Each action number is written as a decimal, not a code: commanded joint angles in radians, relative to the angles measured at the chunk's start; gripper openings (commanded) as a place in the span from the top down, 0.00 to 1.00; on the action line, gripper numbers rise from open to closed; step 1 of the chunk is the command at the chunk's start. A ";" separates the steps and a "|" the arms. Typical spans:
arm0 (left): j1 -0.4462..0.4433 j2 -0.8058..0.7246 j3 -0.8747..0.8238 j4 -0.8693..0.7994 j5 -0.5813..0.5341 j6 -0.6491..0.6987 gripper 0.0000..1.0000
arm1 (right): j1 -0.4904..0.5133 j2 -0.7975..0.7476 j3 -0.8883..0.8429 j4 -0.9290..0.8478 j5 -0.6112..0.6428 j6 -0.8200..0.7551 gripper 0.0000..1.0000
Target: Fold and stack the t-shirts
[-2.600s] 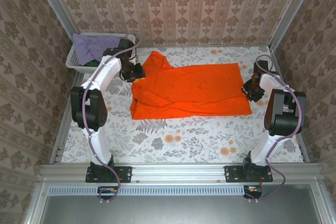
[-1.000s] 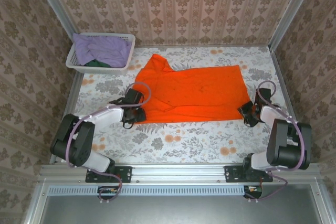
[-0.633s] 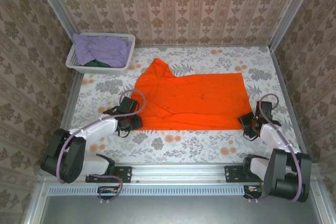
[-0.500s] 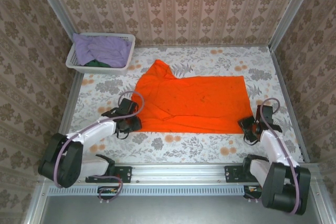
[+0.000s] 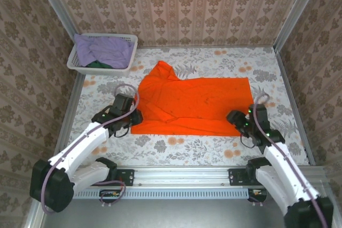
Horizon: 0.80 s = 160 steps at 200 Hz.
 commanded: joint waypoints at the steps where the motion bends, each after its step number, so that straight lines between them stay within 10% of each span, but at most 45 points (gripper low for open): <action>1: -0.017 0.076 -0.027 0.093 0.059 -0.006 0.77 | 0.196 0.179 0.146 0.128 0.052 -0.105 0.40; 60: 0.032 0.238 -0.077 0.167 -0.015 0.059 0.79 | 0.602 0.819 0.665 -0.036 0.166 -0.268 0.71; 160: 0.081 0.285 -0.143 0.262 0.023 0.078 0.80 | 0.738 1.224 1.040 -0.261 0.275 -0.384 0.65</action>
